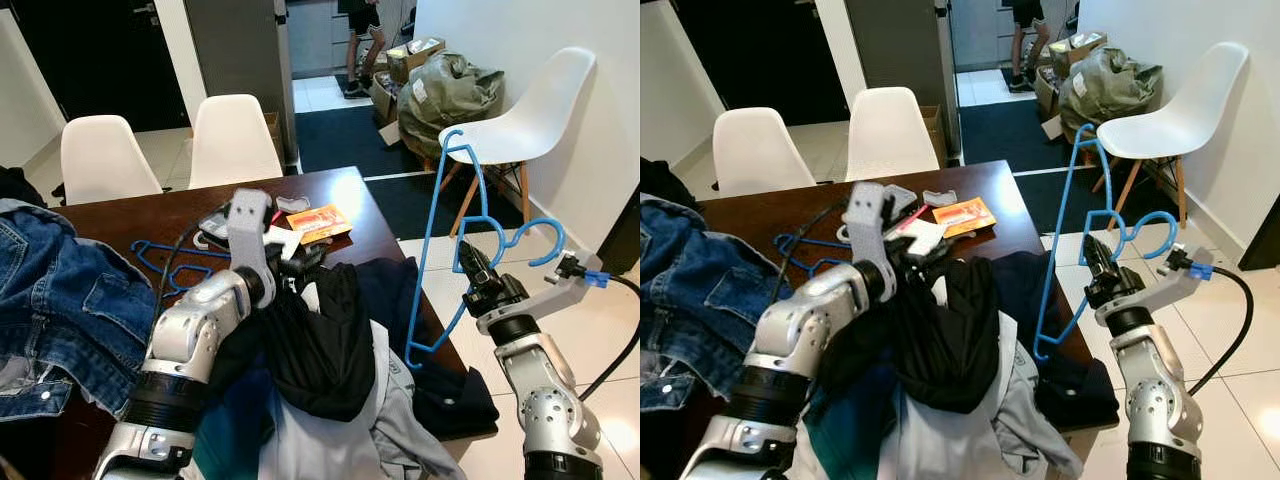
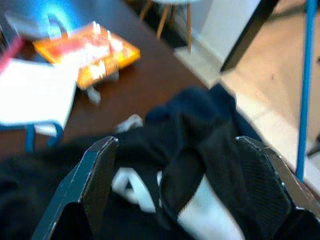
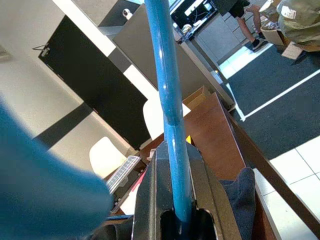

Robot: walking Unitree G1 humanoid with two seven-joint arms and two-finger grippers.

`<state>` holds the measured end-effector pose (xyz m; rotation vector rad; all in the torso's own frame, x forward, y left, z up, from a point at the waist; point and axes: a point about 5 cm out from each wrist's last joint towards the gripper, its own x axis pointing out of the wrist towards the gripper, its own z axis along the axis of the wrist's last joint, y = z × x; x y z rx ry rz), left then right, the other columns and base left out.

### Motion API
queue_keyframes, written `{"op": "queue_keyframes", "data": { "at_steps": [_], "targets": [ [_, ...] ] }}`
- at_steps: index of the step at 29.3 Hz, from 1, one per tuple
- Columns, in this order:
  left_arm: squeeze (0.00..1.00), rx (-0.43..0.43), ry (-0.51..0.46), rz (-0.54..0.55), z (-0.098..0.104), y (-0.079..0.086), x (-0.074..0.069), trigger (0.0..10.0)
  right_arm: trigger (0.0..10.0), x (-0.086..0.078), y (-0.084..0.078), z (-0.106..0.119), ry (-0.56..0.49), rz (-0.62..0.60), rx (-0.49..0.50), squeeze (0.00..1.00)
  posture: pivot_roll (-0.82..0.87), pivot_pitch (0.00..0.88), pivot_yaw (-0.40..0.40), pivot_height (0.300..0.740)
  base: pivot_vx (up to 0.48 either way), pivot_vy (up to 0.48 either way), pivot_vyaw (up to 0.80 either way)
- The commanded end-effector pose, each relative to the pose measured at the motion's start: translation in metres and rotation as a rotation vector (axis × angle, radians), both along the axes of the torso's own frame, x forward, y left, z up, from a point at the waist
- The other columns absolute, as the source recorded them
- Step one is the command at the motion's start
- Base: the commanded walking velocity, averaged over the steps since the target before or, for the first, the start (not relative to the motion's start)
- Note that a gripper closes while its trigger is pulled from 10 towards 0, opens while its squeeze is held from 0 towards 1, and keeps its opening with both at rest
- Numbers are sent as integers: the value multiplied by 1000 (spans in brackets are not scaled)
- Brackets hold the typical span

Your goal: Hang hanger

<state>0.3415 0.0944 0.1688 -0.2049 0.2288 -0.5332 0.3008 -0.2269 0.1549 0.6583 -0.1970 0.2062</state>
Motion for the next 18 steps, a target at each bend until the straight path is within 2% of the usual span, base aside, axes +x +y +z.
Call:
{"op": "queue_keyframes", "data": {
  "at_steps": [1,6,12,13,14,15,18],
  "targets": [
    [0,25,83,-17,-14,-5,-5,10000,10000,1,4,-3,13,13,17,0,-138,0,66,740,0,0,0],
    [0,22,143,-40,-18,-11,-14,10000,10000,1,4,-2,14,13,21,0,-133,0,65,740,0,0,0],
    [0,17,151,-46,-17,-12,-16,10000,10000,1,4,-3,15,14,22,0,-131,0,64,740,0,0,0],
    [0,16,154,-51,-18,-13,-17,8784,10000,1,4,-3,15,15,22,0,-131,0,64,740,0,0,0],
    [0,16,154,-51,-18,-13,-17,8784,10000,1,4,-3,15,15,22,0,-131,0,64,740,0,0,0],
    [0,17,159,-55,-19,-13,-17,0,10000,1,4,-3,15,15,22,0,-134,0,65,740,0,0,0],
    [0,21,162,-60,-19,-14,-18,0,10000,2,4,-3,15,13,20,0,-135,0,66,740,0,0,0]
  ]
}}
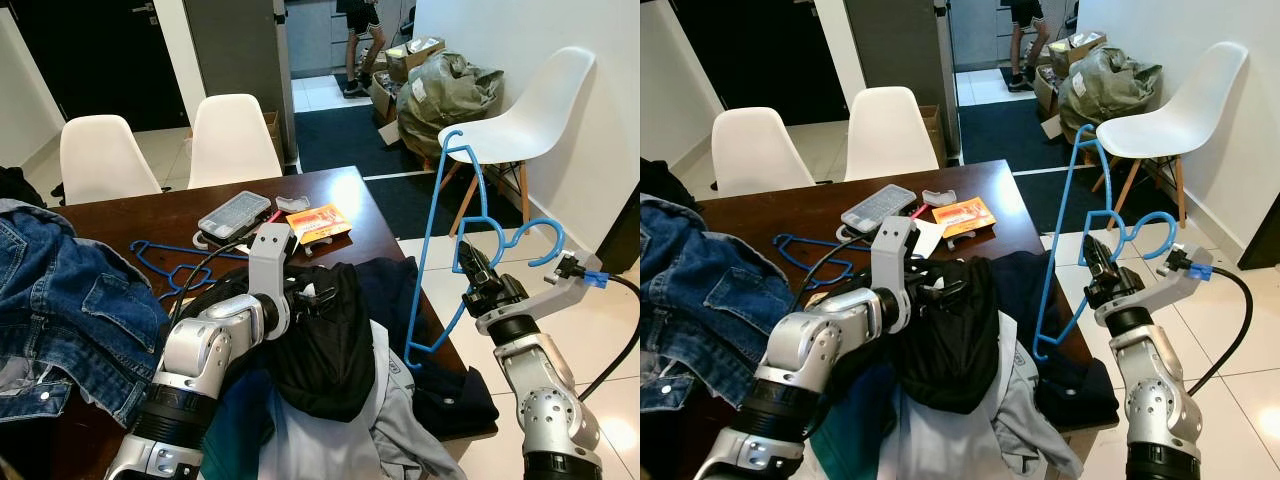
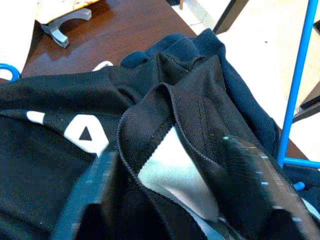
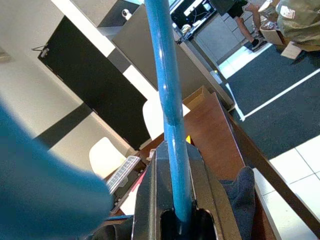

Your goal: Hang hanger

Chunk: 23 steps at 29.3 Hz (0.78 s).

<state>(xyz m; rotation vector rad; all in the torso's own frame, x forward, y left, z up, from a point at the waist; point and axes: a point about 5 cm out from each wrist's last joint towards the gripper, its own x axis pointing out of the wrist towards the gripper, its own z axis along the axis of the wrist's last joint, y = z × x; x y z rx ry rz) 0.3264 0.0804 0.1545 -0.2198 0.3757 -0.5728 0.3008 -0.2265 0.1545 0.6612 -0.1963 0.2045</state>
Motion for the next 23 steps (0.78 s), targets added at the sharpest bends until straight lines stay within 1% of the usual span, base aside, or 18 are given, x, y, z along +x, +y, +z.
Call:
{"op": "queue_keyframes", "data": {
  "at_steps": [1,11,12,13,14,15,16,17,19,20,23],
  "targets": [
    [0,6,22,-5,-4,0,-4,0,10000,1,4,-3,14,14,16,0,-135,0,66,740,0,0,0],
    [0,27,2,1,3,4,-3,0,10000,1,3,-3,17,16,12,0,-133,0,63,740,0,0,0],
    [0,35,-21,18,7,7,-1,0,10000,1,3,-3,18,16,11,0,-135,0,63,740,0,0,0],
    [0,46,-71,45,16,12,3,0,10000,1,3,-3,18,16,11,0,-137,0,64,740,0,0,0],
    [0,67,-142,90,28,19,9,0,10000,1,3,-3,19,15,11,0,-139,0,65,740,0,0,0],
    [0,67,-142,90,28,19,9,0,10000,1,3,-3,19,15,11,0,-139,0,65,740,0,0,0],
    [0,85,-215,153,41,28,15,0,10000,1,3,-3,19,14,11,0,-139,0,65,740,0,0,0],
    [0,137,-365,317,74,53,26,0,10000,2,3,-3,19,13,11,0,-138,0,64,740,0,0,0],
    [0,137,-365,317,74,53,26,0,10000,2,3,-3,19,13,11,0,-138,0,64,740,0,0,0],
    [0,165,-465,434,98,70,31,0,10000,2,3,-3,18,12,11,0,-137,0,64,740,0,0,0],
    [0,165,-465,434,98,70,31,0,10000,2,3,-3,18,12,11,0,-137,0,64,740,0,0,0]
  ]
}}
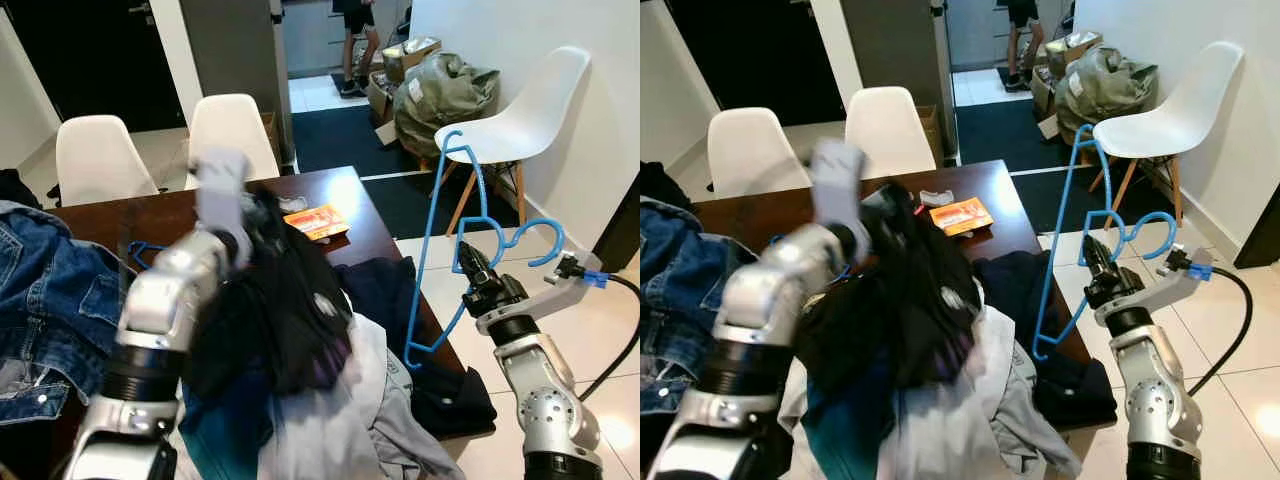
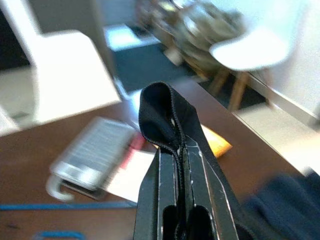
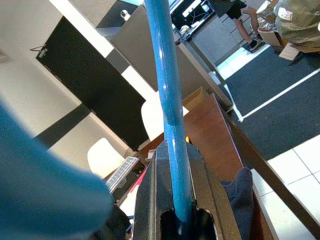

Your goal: Hang hanger

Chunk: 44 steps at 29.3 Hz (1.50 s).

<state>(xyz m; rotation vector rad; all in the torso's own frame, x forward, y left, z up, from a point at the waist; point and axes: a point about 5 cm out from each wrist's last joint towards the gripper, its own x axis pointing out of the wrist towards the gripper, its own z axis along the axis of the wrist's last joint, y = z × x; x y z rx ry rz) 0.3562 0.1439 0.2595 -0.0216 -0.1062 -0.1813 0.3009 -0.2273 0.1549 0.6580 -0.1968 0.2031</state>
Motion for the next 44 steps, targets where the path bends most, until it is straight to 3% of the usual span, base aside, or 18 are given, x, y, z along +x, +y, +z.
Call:
{"op": "queue_keyframes", "data": {
  "at_steps": [1,3,4,5,7,17,28,30,31,33,34,35,37,38,39,40,41,44],
  "targets": [
    [0,43,-163,175,38,30,-1,0,10000,2,4,-4,19,14,16,0,-132,0,62,740,0,0,0],
    [0,43,-163,175,38,30,-1,0,10000,2,4,-4,19,14,16,0,-132,0,62,740,0,0,0],
    [0,47,-299,237,72,40,-8,0,10000,2,4,-4,19,14,18,0,-133,0,65,740,0,0,0],
    [0,51,-371,239,88,38,-14,0,10000,2,4,-4,19,13,19,0,-133,0,66,740,0,0,0],
    [0,53,-408,232,96,36,-17,0,10000,3,4,-4,19,13,21,0,-133,0,66,740,0,0,0],
    [0,84,-506,187,105,10,-22,0,10000,4,4,-4,19,11,31,0,-125,0,62,740,0,0,0],
    [0,77,-468,61,93,-14,-20,0,10000,4,3,-4,17,9,35,0,-127,0,65,740,0,0,0],
    [0,13,-350,-184,68,-51,-23,0,10000,4,3,-4,16,9,35,0,-125,0,65,740,0,0,0],
    [0,13,-350,-184,68,-51,-23,0,10000,4,3,-4,16,9,35,0,-125,0,65,740,0,0,0],
    [0,-22,-164,-474,32,-94,-35,0,10000,5,3,-4,16,10,36,0,-126,0,66,740,0,0,0],
    [0,-22,-164,-474,32,-94,-35,0,10000,5,3,-4,16,10,36,0,-126,0,66,740,0,0,0],
    [0,-31,-98,-566,21,-106,-41,0,10000,5,3,-4,16,10,36,0,-126,0,66,740,0,0,0],
    [0,-31,-98,-566,21,-106,-41,0,10000,5,3,-4,16,10,36,0,-126,0,66,740,0,0,0],
    [0,-73,-31,-667,11,-119,-51,0,10000,5,4,-4,15,10,38,0,-128,0,68,740,0,0,0],
    [0,-73,-31,-667,11,-119,-51,0,10000,5,4,-4,15,10,38,0,-128,0,68,740,0,0,0],
    [0,-106,33,-782,2,-130,-61,0,10000,5,4,-4,15,10,39,0,-129,0,69,740,0,0,0],
    [0,-106,33,-782,2,-130,-61,0,10000,5,4,-4,15,10,39,0,-129,0,69,740,0,0,0],
    [0,-122,132,-945,-11,-137,-77,0,10000,5,4,-4,14,11,44,0,-129,0,71,740,0,0,0]
  ]
}}
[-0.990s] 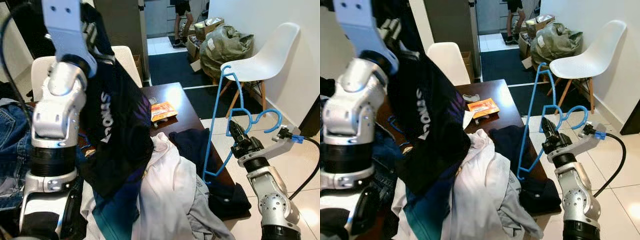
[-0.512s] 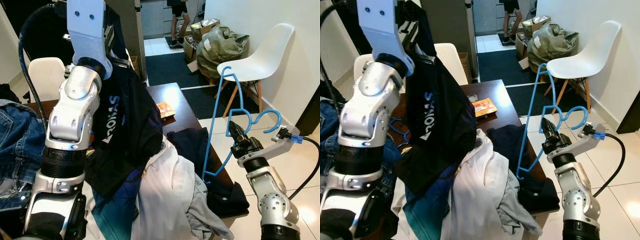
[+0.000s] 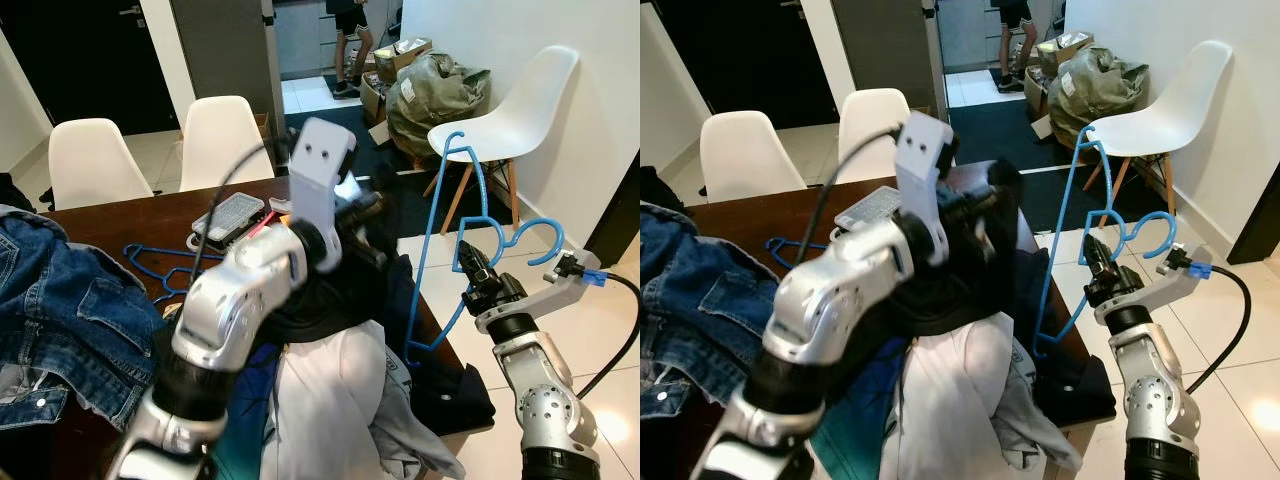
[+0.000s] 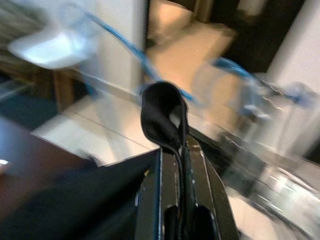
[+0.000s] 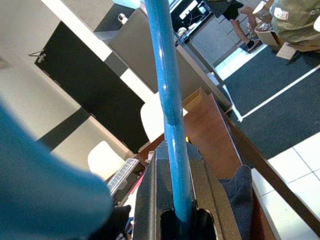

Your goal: Hang hanger

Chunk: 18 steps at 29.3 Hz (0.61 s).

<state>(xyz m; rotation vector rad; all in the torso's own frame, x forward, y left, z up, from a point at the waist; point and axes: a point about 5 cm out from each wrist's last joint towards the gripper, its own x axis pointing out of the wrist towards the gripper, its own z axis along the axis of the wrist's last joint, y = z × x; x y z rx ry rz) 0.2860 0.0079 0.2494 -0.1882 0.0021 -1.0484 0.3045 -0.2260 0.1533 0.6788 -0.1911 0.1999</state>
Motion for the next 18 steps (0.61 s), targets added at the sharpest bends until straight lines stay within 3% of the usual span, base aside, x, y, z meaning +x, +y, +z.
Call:
{"op": "queue_keyframes", "data": {
  "at_steps": [1,2,3,6,7,8,10,12,13,14,16,17,18],
  "targets": [
    [0,-2,28,-71,-1,-1,-7,0,10000,1,3,-2,6,10,24,0,-129,0,71,740,0,0,0],
    [0,-2,28,-71,-1,-1,-7,0,10000,1,3,-2,6,10,24,0,-129,0,71,740,0,0,0],
    [0,39,56,-146,-9,3,-14,0,10000,1,3,-3,7,11,28,0,-128,0,72,740,0,0,0],
    [0,168,81,-250,-30,20,-30,1098,10000,1,3,-3,10,14,34,0,-127,0,76,740,0,0,0],
    [0,168,81,-250,-30,20,-30,1098,10000,1,3,-3,10,14,34,0,-127,0,76,740,0,0,0],
    [0,220,110,-271,-41,32,-38,549,10000,0,2,-4,11,15,36,0,-119,0,74,740,0,0,0],
    [0,220,110,-271,-41,32,-38,549,10000,0,2,-4,11,15,36,0,-119,0,74,740,0,0,0],
    [0,268,201,-235,-60,62,-53,0,10000,0,3,-5,15,22,43,0,-97,0,69,740,0,0,0],
    [0,268,201,-235,-60,62,-53,0,10000,0,3,-5,15,22,43,0,-97,0,69,740,0,0,0],
    [0,274,238,-202,-64,73,-58,0,10000,0,3,-5,17,27,47,0,-97,0,69,740,0,0,0],
    [0,274,238,-202,-64,73,-58,0,10000,0,3,-5,17,27,47,0,-97,0,69,740,0,0,0],
    [0,268,274,-102,-65,92,-59,0,10000,0,3,-6,20,33,52,0,-72,0,59,740,0,0,0],
    [0,268,274,-102,-65,92,-59,0,10000,0,3,-6,20,33,52,0,-72,0,59,740,0,0,0]
  ]
}}
